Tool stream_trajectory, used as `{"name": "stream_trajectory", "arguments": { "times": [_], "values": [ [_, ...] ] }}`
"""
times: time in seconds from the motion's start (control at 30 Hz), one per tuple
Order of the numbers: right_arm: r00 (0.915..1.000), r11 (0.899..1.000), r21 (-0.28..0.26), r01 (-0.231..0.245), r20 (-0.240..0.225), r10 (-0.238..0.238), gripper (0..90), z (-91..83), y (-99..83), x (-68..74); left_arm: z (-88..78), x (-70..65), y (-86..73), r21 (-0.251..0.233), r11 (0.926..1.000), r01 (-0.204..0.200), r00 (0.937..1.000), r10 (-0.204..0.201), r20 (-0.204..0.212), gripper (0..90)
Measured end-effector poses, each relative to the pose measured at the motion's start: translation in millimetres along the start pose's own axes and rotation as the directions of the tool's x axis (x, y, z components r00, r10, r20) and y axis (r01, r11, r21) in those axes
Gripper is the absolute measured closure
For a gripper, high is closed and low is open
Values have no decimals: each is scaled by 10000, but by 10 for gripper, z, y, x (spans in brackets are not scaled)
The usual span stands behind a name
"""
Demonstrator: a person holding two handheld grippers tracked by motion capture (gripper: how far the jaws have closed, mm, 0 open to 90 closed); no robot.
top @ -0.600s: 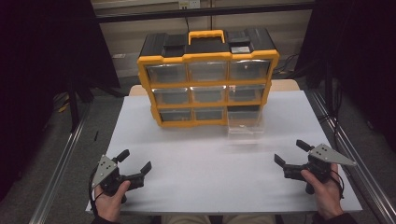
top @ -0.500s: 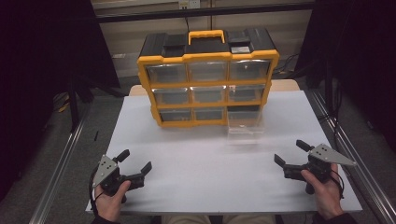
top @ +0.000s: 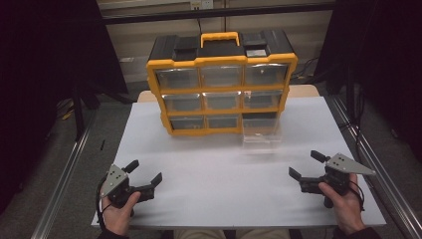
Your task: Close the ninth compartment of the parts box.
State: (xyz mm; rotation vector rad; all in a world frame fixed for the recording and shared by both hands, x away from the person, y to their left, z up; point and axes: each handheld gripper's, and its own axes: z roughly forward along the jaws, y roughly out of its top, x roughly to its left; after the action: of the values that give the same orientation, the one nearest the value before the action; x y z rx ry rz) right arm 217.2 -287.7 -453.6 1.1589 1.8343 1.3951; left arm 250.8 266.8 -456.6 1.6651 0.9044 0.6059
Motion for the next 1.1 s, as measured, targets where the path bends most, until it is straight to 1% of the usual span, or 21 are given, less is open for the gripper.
{"name": "stream_trajectory", "arguments": {
  "times": [0.07,0.1,0.13,0.2,0.23,0.3,0.33,0.4,0.47,0.5,0.6,0.63,0.7,0.73,0.77,0.83,0.9,0.93,1.1],
  "values": [
    [10000,10000,24,-14,-22,14,10,5,1,4,-3,-1,0,-19,10000,31,10000,-31,-32,40],
    [10000,10000,12,-13,-56,13,10,9,2,6,-3,-6,-2,-38,9999,114,9999,-114,-45,40],
    [9998,10000,31,-43,-194,43,10,12,7,9,-4,-7,-1,-21,9999,123,9999,-123,-50,40],
    [9997,10000,67,-32,-224,34,11,15,6,13,-7,-5,1,27,10000,60,9999,-59,-115,42],
    [9995,9999,118,36,-318,-32,12,18,7,23,-4,-15,-1,-14,9999,160,9998,-160,-75,43],
    [9991,9999,108,31,-415,-27,12,22,13,40,-8,-17,0,-1,10000,80,9999,-80,-104,43],
    [9987,9999,108,56,-509,-50,12,30,18,54,-10,-20,0,-5,10000,82,10000,-82,-48,43],
    [9984,9999,112,115,-551,-108,12,33,19,55,-21,-15,-1,42,10000,-5,10000,5,-76,43],
    [9977,9998,181,115,-673,-102,13,51,23,73,-27,-17,-2,0,10000,26,9999,-26,-124,43],
    [9967,9997,231,87,-805,-68,14,58,27,91,-27,-24,-4,-13,10000,59,9999,-60,-108,43],
    [9948,9996,207,193,-1001,-172,17,67,34,145,-24,-33,-2,8,10000,-43,10000,43,-54,43],
    [9938,9996,213,190,-1103,-165,17,73,37,156,-26,-38,-1,-3,10000,-57,10000,57,-53,43],
    [9932,9996,266,80,-1165,-48,17,82,40,182,-28,-50,-1,-49,10000,12,10000,-12,-26,42],
    [9926,9997,243,82,-1217,-52,17,99,45,201,-31,-48,1,-61,10000,-61,10000,61,-15,42],
    [9924,9996,252,129,-1230,-97,18,105,48,204,-36,-43,1,-18,9999,-134,9999,134,-4,42],
    [9924,9996,243,106,-1230,-76,18,129,57,222,-41,-44,1,-36,9999,-133,9999,133,-14,42],
    [9921,9997,198,128,-1252,-103,17,145,63,228,-46,-41,-1,-68,10000,-24,10000,24,6,42],
    [9922,9998,163,152,-1239,-131,17,176,78,241,-44,-48,-5,-75,10000,-26,10000,25,-62,39],
    [9922,9998,95,177,-1236,-164,14,223,101,260,-44,-49,3,-40,9999,-129,9999,129,-30,39]
  ]
}}
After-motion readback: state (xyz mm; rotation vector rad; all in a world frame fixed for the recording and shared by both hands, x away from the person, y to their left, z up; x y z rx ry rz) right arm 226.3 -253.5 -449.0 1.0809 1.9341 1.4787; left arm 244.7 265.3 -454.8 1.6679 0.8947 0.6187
